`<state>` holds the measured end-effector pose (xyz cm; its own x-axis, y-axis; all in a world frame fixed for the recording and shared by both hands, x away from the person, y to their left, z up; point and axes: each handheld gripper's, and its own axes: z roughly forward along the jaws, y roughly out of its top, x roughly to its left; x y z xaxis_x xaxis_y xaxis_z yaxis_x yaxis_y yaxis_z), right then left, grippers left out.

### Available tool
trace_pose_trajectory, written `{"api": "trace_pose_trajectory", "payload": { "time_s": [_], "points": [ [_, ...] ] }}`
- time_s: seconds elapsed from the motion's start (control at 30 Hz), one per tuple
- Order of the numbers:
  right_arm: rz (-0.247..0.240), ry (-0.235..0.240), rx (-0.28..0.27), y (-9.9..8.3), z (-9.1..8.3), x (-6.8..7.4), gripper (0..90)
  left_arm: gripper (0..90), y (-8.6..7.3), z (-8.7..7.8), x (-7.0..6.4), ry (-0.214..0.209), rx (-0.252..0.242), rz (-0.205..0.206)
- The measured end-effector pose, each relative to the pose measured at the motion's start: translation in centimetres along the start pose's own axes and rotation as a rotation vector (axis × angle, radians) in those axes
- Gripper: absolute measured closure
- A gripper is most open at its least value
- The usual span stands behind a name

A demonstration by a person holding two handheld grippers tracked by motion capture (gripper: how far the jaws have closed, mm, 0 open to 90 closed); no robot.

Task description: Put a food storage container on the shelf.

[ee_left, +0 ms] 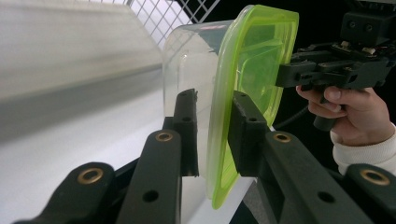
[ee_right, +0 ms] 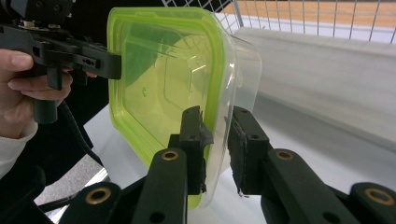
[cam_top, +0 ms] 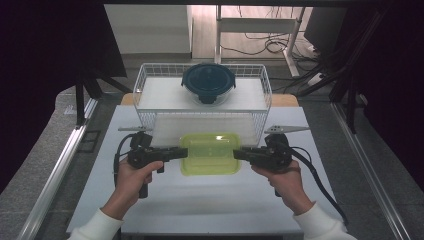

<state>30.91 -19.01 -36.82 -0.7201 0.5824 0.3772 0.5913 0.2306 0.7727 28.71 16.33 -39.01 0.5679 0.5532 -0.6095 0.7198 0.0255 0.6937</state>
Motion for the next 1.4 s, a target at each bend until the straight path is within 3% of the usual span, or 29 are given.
{"api": "trace_pose_trajectory", "payload": {
  "time_s": [0.5, 0.9, 1.4],
  "points": [
    [-0.05, -0.007, -0.051, 4.1, -1.5, 1.0, 75.2, 75.7, 3.9, -1.5, -1.7, 0.008, -0.04, 0.056],
    [-0.051, -0.004, -0.068, 6.7, -2.3, 1.0, 75.2, 76.1, 6.3, -1.8, -2.4, 0.013, -0.063, 0.072],
    [-0.06, 0.015, -0.116, 12.4, -3.2, 0.9, 75.5, 76.4, 12.3, -3.2, -3.3, 0.018, -0.093, 0.101]
  ]
}}
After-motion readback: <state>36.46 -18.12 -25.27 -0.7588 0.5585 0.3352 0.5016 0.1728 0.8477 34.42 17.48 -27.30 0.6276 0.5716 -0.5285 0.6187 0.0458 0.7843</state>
